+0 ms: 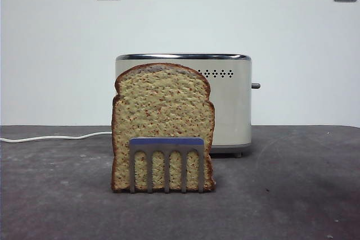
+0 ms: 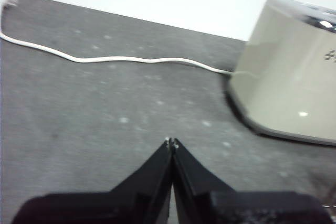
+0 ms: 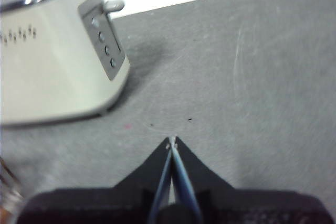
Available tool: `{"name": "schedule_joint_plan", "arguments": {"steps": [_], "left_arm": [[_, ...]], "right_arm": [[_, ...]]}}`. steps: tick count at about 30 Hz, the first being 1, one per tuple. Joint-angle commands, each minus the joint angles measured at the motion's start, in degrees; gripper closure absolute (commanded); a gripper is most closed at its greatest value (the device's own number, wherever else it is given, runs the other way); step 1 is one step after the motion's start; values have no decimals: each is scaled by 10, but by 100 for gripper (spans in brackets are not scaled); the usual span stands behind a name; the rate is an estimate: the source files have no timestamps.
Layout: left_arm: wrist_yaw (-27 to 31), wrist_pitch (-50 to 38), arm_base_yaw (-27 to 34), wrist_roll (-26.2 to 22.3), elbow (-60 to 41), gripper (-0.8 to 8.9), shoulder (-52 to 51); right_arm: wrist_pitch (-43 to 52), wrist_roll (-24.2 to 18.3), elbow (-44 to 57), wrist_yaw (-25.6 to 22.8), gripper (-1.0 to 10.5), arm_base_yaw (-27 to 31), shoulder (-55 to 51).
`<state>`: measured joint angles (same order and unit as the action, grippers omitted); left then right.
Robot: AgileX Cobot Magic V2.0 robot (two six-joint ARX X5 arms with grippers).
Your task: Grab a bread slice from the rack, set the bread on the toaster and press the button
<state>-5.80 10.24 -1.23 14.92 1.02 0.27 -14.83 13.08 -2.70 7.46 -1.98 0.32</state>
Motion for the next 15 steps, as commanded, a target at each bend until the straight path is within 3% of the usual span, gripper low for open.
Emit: {"name": "schedule_joint_plan", "arguments": {"steps": [1, 7, 15], "left_arm": [[-45, -7, 2, 21, -6, 819, -2], [-107, 3, 2, 21, 36, 822, -2], [-147, 67, 2, 16, 161, 822, 31]], "right_arm": [[2, 92, 7, 1, 951, -1, 0], [4, 148, -10, 32, 959, -1, 1], [4, 139, -113, 61, 959, -5, 53]]}}
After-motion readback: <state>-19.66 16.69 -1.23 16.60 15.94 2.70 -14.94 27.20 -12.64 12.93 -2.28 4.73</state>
